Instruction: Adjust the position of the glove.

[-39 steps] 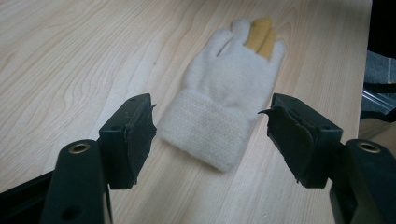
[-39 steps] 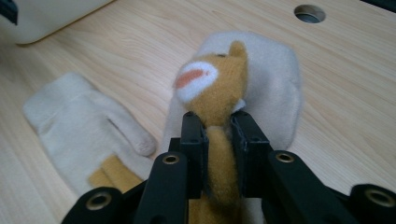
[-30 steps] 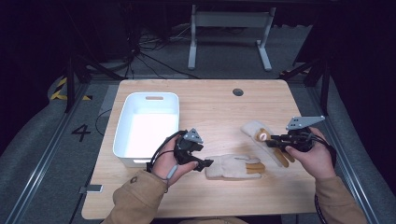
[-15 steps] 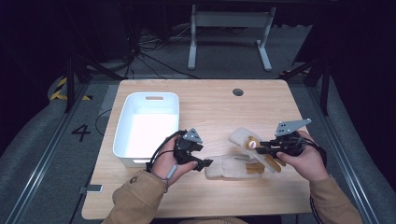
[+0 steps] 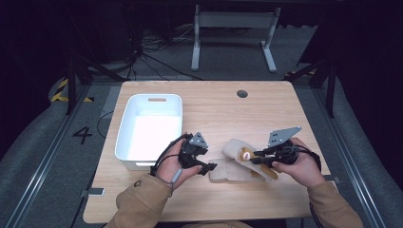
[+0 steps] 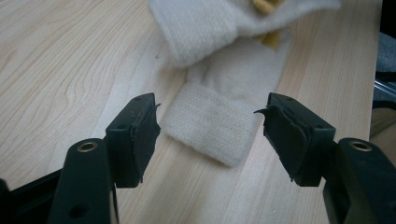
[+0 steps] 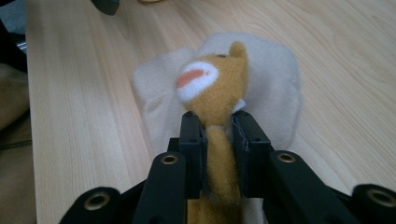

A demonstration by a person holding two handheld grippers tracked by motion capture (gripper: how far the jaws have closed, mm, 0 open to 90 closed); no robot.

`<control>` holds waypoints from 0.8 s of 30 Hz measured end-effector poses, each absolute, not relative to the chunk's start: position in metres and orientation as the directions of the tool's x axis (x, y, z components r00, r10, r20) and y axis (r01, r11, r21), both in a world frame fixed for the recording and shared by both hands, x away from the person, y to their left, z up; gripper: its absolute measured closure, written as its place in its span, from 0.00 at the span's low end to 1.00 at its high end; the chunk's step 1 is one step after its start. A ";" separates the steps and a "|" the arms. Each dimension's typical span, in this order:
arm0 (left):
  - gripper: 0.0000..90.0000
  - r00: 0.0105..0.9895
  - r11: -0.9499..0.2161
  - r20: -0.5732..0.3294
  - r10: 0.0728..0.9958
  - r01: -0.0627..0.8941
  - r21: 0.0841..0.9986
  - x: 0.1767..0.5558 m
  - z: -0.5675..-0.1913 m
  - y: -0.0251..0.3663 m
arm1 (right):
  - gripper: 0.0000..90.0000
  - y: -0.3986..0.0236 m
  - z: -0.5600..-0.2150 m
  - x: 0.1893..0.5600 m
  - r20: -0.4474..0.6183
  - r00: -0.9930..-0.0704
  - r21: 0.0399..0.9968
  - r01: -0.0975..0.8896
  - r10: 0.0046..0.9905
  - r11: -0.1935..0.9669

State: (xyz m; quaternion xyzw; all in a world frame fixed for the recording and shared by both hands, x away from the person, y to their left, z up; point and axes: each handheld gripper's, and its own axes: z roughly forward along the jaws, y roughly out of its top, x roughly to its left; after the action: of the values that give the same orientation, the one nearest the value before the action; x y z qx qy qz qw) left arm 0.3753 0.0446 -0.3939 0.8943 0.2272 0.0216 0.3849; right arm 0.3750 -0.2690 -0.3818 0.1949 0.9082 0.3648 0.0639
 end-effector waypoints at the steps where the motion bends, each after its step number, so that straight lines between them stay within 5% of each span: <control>1: 0.40 0.896 -0.600 -0.136 0.423 0.390 0.699 0.375 -0.394 0.045 | 0.84 -0.267 -0.383 0.375 0.023 -0.920 0.686 0.298 0.390 0.663; 19: 0.38 0.888 -0.609 -0.162 0.431 0.419 0.674 0.375 -0.399 0.043 | 0.81 -0.242 -0.414 0.374 -0.005 -0.974 0.643 0.171 0.228 0.746; 24: 0.40 0.887 -0.626 -0.175 0.427 0.430 0.650 0.375 -0.403 0.041 | 0.67 -0.243 -0.419 0.376 -0.020 -0.967 0.638 0.184 0.255 0.748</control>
State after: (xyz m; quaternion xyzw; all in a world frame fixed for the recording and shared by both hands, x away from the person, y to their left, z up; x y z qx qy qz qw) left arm 0.3751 0.0412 -0.4032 0.9017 0.2378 -0.0020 0.3610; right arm 0.3760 -0.2427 -0.4194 0.1176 0.9334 0.3350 0.0528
